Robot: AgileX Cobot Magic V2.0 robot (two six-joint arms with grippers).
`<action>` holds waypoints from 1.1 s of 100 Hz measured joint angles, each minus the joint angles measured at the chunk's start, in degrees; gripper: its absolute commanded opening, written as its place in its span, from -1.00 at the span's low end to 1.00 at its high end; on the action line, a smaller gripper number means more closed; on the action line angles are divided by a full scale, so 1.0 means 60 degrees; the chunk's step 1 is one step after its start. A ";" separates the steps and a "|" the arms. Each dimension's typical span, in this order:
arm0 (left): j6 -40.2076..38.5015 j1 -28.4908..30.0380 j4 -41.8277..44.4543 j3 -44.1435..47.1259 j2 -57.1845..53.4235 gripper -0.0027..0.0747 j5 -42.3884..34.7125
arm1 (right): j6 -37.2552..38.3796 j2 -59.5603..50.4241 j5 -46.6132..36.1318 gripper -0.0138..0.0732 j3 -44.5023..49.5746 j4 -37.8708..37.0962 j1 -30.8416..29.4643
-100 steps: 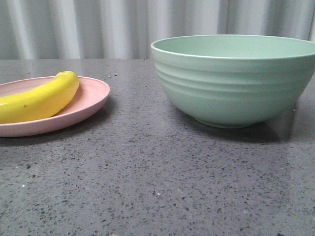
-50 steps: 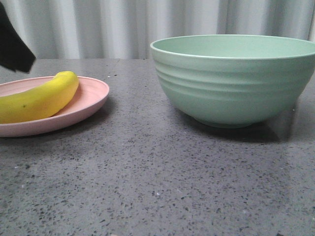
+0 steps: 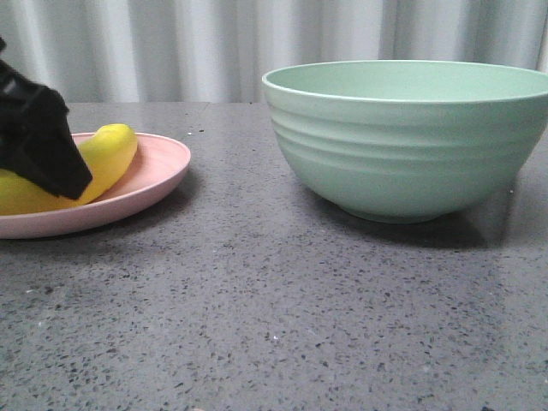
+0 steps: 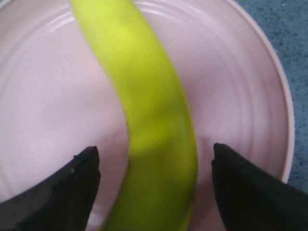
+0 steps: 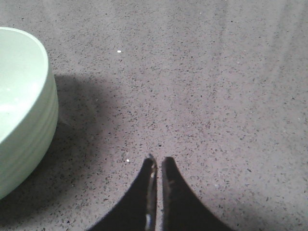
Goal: Transfer banana from pink plate to green bowl
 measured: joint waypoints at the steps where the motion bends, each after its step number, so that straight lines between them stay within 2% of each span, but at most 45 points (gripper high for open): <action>1: 0.0000 0.0000 0.0000 0.0000 0.0043 0.26 0.0000 | 0.0000 0.0000 0.0000 -0.85 0.0000 0.0017 0.0000; 22: 0.0000 0.0000 0.0000 0.0000 0.0493 0.25 0.0000 | 0.0000 0.0000 0.0000 -0.85 0.0000 0.0037 0.0000; 29: 0.0000 0.0000 0.0000 -0.0017 0.0550 0.17 -0.0102 | 0.0000 0.0000 0.0000 -0.85 0.0000 0.0037 0.0000; 48: 0.0000 0.0000 0.0000 -0.0017 0.0587 -0.49 -0.0421 | 0.0000 0.0000 0.0000 -0.85 0.0000 0.0037 0.0000; 67: 0.0000 0.0000 0.0000 -0.0017 0.0587 -0.98 -0.0582 | 0.0000 0.0000 -0.0017 -0.85 0.0000 0.0053 0.0000; 96: 0.0076 -0.0192 -0.0004 -0.0350 0.0474 -0.98 -0.0665 | -0.0113 0.0123 0.0929 -0.84 -0.0857 0.0053 0.0421; 110: 0.0235 -0.0873 -0.0004 -0.0920 0.0011 -0.98 -0.0433 | -0.0161 0.0501 0.1590 -0.61 -0.1663 0.0299 0.1195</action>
